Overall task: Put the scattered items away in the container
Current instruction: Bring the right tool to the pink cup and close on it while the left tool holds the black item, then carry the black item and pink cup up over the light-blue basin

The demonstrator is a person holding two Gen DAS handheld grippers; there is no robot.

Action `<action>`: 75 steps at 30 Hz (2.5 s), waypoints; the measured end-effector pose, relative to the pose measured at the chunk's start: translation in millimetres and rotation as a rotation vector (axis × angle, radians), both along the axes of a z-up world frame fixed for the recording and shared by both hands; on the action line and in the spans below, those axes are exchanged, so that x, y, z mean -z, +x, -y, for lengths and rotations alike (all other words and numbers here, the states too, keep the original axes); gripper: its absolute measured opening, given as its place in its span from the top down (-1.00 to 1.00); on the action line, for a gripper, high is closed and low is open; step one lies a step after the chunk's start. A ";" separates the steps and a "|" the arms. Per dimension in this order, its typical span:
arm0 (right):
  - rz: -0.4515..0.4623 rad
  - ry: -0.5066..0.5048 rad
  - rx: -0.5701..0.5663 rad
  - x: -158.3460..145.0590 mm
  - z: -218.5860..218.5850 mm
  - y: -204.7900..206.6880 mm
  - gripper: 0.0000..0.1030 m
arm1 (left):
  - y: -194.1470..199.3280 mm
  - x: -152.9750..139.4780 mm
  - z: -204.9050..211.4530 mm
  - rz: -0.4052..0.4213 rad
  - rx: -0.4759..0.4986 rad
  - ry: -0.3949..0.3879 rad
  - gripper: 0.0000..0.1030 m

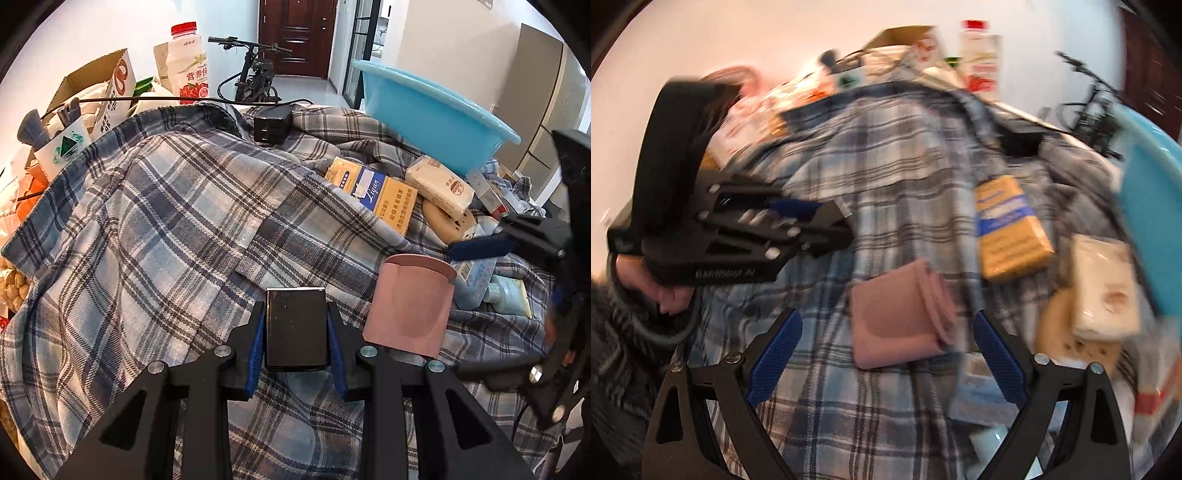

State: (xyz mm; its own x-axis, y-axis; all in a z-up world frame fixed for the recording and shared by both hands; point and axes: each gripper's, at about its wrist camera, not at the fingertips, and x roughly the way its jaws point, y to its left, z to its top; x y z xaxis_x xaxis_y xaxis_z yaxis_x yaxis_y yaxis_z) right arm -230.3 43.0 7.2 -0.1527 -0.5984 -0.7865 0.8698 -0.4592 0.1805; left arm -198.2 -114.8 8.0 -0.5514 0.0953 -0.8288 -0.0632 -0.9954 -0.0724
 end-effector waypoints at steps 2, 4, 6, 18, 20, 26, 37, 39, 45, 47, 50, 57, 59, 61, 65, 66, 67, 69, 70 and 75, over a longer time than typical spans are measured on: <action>-0.045 0.036 -0.019 4.0 4.8 2.7 -0.80 | 1.7 -1.7 1.3 -0.001 -0.002 -0.005 0.37; -0.087 0.094 -0.026 10.2 14.4 2.7 -0.80 | 2.5 -3.2 2.7 0.000 -0.004 -0.007 0.37; -0.098 0.147 -0.024 17.5 21.1 0.9 -0.78 | 3.2 -3.5 4.7 0.001 -0.011 -0.005 0.37; -0.185 0.174 0.033 14.4 15.6 10.0 -0.31 | 5.5 -6.1 3.1 -0.001 -0.010 -0.003 0.37; -0.187 0.137 0.067 3.9 6.2 11.4 -0.31 | 5.5 -8.0 0.6 -0.004 -0.004 -0.007 0.37; -0.216 0.086 0.144 -19.8 -18.9 15.0 -0.32 | 1.3 -12.1 -7.2 -0.009 0.008 -0.017 0.37; -0.185 0.023 0.329 -35.2 -73.5 -0.7 -0.32 | -4.9 -25.4 -36.6 -0.025 0.066 -0.039 0.37; -0.195 0.009 0.364 -41.3 -83.6 -4.3 -0.32 | -6.8 -29.7 -43.9 -0.034 0.083 -0.045 0.37; -0.215 -0.050 0.459 -57.7 -114.1 -10.5 -0.32 | -15.2 -48.1 -65.7 -0.042 0.155 -0.042 0.37; -0.219 -0.077 0.482 -64.8 -124.6 -11.9 -0.32 | -19.5 -57.5 -71.2 -0.051 0.164 -0.028 0.37; -0.232 -0.104 0.518 -77.1 -136.5 -15.4 -0.32 | -24.8 -69.5 -82.4 -0.083 0.170 -0.060 0.37; -0.264 -0.100 0.643 -108.8 -158.3 -32.5 -0.32 | -39.4 -100.7 -124.6 -0.149 0.266 -0.088 0.37; -0.288 -0.091 0.672 -116.6 -161.0 -35.8 -0.32 | -42.3 -110.0 -138.4 -0.175 0.295 -0.105 0.37; -0.285 -0.102 0.687 -125.0 -165.2 -40.7 -0.32 | -47.6 -120.9 -151.3 -0.203 0.317 -0.111 0.37; -0.323 -0.117 0.714 -146.6 -171.3 -46.7 -0.32 | -63.7 -140.7 -169.1 -0.250 0.331 -0.113 0.37; -0.335 -0.113 0.720 -151.6 -170.9 -48.7 -0.32 | -68.3 -145.7 -171.9 -0.260 0.330 -0.111 0.37; -0.342 -0.114 0.726 -156.3 -171.4 -51.0 -0.32 | -72.1 -149.6 -173.8 -0.267 0.330 -0.106 0.37; -0.342 -0.131 0.739 -165.6 -174.9 -57.2 -0.32 | -78.5 -159.1 -177.2 -0.281 0.335 -0.079 0.37; -0.342 -0.143 0.750 -170.0 -177.0 -60.5 -0.32 | -79.9 -164.0 -179.1 -0.295 0.338 -0.074 0.37; -0.340 -0.168 0.824 -180.3 -183.2 -83.9 -0.32 | -94.6 -175.3 -188.0 -0.321 0.344 -0.067 0.37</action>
